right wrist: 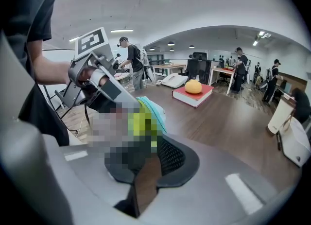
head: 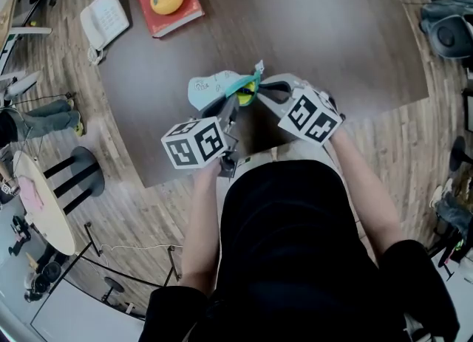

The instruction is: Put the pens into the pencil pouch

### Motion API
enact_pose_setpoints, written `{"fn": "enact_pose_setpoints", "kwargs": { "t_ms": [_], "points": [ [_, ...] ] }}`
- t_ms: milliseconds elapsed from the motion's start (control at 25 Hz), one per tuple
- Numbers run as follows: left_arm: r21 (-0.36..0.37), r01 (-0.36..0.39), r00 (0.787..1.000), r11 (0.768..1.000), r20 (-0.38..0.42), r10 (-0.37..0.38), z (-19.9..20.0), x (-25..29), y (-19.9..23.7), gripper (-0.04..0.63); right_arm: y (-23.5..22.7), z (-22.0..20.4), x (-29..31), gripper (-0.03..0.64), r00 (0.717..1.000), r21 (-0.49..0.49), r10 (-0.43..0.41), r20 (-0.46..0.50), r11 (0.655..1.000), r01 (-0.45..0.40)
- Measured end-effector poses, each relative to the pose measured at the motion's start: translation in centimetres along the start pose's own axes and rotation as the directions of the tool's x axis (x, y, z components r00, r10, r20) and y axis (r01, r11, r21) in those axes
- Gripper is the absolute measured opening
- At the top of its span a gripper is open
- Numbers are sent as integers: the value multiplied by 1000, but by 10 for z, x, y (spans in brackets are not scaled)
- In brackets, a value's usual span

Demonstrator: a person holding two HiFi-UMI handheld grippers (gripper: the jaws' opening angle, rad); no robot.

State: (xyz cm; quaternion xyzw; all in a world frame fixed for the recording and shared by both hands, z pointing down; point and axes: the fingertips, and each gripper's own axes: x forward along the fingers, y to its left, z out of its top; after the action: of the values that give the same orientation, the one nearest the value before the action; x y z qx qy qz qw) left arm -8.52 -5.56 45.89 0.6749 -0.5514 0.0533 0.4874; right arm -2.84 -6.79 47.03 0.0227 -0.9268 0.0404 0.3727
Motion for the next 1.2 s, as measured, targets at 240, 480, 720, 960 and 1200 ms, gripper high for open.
{"fn": "enact_pose_setpoints", "kwargs": {
  "t_ms": [240, 480, 720, 960, 1200],
  "points": [
    [-12, -16, 999, 1000, 47, 17, 4, 0, -11, 32, -19, 2, -27, 48, 996, 58, -55, 67, 997, 51],
    [-10, -29, 996, 1000, 81, 30, 6, 5, -35, 32, -42, -3, -63, 48, 987, 99, -117, 113, 989, 106],
    [-2, -51, 993, 999, 105, 51, 8, 8, -52, 32, -57, -6, -90, 48, 976, 120, -152, 154, 984, 135],
    [18, -74, 989, 997, 130, 71, 10, 12, -71, 32, -66, -9, -116, 48, 966, 111, -170, 193, 982, 151],
    [30, -85, 983, 996, 163, 79, 9, 16, -92, 31, -72, -10, -141, 48, 954, 87, -182, 237, 982, 166]
  ]
}}
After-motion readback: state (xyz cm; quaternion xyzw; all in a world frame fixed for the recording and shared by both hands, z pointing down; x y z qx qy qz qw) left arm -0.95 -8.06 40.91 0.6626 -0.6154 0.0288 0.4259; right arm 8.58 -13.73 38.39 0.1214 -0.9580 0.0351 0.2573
